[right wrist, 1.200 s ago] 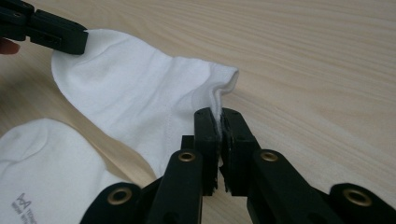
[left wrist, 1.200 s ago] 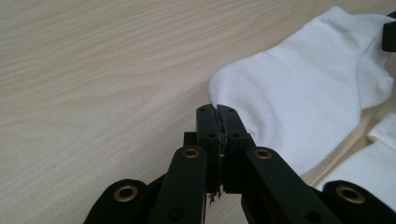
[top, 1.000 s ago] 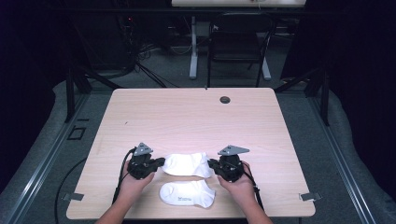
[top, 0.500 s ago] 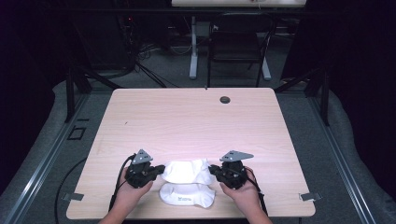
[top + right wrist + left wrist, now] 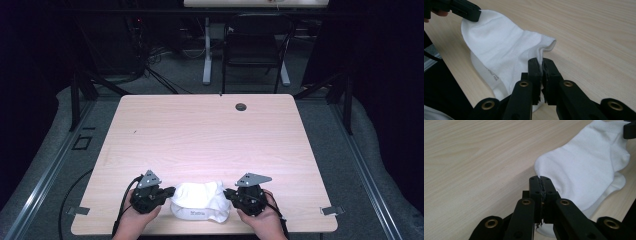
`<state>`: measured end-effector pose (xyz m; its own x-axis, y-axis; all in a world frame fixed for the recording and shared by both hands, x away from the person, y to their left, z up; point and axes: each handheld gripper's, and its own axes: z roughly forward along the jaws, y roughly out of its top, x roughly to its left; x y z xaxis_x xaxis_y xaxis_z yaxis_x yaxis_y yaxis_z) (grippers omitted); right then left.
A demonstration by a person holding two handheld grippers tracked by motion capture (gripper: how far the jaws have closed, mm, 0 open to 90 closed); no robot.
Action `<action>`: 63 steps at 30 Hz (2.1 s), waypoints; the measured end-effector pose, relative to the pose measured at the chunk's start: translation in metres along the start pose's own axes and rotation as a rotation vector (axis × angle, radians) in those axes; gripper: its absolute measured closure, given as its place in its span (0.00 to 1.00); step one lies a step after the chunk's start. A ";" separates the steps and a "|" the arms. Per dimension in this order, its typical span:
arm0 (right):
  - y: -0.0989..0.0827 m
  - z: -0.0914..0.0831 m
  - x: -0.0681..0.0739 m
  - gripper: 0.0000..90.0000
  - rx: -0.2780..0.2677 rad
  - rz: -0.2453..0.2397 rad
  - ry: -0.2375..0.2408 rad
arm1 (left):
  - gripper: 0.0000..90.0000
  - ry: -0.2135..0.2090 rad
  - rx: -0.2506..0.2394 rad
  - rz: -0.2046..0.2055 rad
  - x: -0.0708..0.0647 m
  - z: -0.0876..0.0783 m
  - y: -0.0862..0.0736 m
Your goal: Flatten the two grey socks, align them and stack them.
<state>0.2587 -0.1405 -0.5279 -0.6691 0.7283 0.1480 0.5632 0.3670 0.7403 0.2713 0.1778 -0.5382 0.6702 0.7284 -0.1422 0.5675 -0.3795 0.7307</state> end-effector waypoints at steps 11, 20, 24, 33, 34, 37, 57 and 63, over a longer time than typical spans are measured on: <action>-0.010 -0.005 0.010 0.95 0.026 -0.009 0.019 | 0.99 -0.005 0.015 -0.008 -0.011 -0.003 -0.009; -0.015 0.004 0.011 0.95 0.046 -0.014 0.020 | 0.99 0.000 0.032 -0.014 -0.010 0.003 -0.015; -0.016 0.007 0.012 0.95 0.054 -0.016 0.024 | 0.99 0.005 0.040 -0.010 -0.010 0.005 -0.017; -0.019 0.008 0.009 0.95 0.058 -0.006 0.021 | 0.99 0.013 0.067 0.007 -0.013 0.011 -0.020; -0.019 0.008 0.009 0.95 0.067 -0.010 0.021 | 0.99 0.011 0.073 0.005 -0.013 0.012 -0.020; -0.020 0.010 0.009 0.95 0.067 -0.001 0.018 | 0.99 0.019 0.077 0.002 -0.012 0.015 -0.021; -0.026 0.019 0.003 0.89 0.090 0.017 0.003 | 0.95 0.016 0.094 -0.010 -0.007 0.022 -0.024; -0.023 0.014 0.004 0.82 0.045 0.022 0.012 | 0.87 0.003 0.042 -0.010 -0.010 0.013 -0.018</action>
<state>0.2497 -0.1383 -0.5537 -0.6622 0.7293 0.1722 0.5988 0.3769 0.7067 0.2607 0.1701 -0.5590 0.6632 0.7339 -0.1470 0.5935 -0.3960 0.7007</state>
